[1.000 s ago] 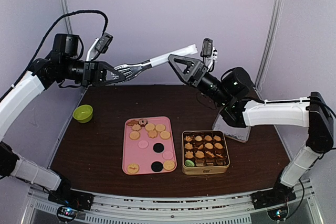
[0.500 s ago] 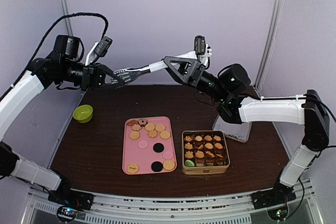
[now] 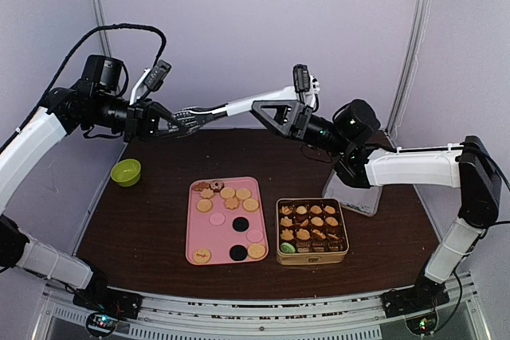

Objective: Pack the cookies
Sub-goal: Pass from the left arm to the right

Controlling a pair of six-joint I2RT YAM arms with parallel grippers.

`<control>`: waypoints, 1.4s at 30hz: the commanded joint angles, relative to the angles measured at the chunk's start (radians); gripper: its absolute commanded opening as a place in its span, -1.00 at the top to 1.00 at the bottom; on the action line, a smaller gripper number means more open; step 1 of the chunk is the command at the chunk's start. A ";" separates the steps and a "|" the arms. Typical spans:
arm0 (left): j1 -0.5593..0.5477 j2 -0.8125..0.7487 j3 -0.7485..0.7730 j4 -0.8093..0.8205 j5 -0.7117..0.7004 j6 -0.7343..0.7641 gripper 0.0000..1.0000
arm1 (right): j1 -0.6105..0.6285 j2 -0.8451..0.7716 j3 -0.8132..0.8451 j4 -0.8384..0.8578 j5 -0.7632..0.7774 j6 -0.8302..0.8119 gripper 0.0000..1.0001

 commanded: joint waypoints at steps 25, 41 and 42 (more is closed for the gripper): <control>0.017 -0.041 -0.008 -0.152 -0.417 0.174 0.62 | 0.062 -0.062 0.048 -0.344 0.166 -0.298 0.28; 0.267 -0.213 -0.133 -0.051 -0.964 0.181 -0.47 | 0.185 0.022 0.157 -0.814 0.404 -0.700 0.26; 0.272 -0.222 -0.143 -0.057 -1.000 0.198 -0.79 | 0.194 0.030 0.166 -0.829 0.422 -0.719 0.25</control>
